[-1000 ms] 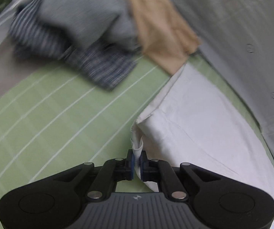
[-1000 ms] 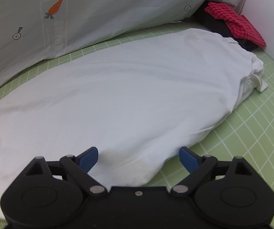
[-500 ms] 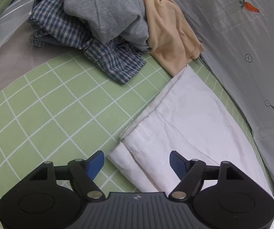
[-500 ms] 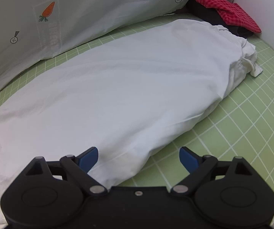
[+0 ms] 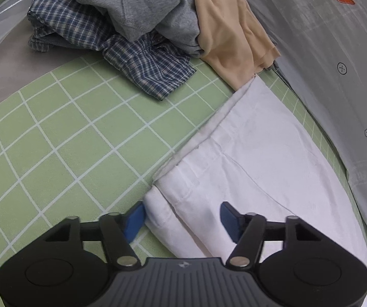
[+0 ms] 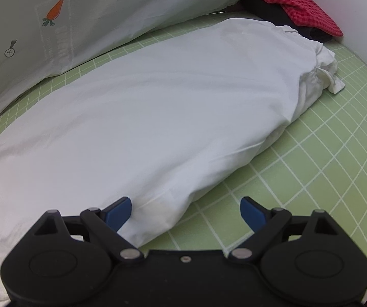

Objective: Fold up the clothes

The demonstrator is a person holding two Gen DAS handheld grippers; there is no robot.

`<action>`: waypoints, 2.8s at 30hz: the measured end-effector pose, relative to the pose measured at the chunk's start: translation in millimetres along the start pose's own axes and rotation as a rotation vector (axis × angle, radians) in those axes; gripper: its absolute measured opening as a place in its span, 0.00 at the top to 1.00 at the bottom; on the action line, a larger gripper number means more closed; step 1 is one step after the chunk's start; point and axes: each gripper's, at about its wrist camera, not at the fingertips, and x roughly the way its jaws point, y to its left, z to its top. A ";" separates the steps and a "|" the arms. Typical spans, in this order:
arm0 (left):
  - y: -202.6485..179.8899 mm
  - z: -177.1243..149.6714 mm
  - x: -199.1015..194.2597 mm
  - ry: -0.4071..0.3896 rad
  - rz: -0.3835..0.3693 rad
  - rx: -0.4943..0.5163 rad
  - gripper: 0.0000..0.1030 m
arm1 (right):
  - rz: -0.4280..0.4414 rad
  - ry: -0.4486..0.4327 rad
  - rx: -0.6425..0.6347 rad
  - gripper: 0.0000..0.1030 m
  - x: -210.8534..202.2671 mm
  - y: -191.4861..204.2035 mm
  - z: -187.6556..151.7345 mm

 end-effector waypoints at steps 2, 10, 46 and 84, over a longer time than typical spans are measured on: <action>-0.7 2.6 1.4 0.000 0.015 0.011 0.63 | -0.003 0.000 0.001 0.10 0.1 -1.2 -1.6; -4.8 8.2 -6.4 -0.015 -0.017 0.031 0.91 | 0.013 0.002 0.059 0.10 6.0 -22.5 -0.7; -265.9 -157.1 -60.4 -0.054 -0.172 0.486 0.30 | 0.099 -0.133 0.015 0.04 -9.2 -199.3 95.9; -162.6 -36.5 62.3 0.175 0.082 0.618 0.00 | 0.395 -0.030 -0.701 0.82 42.8 178.6 -12.4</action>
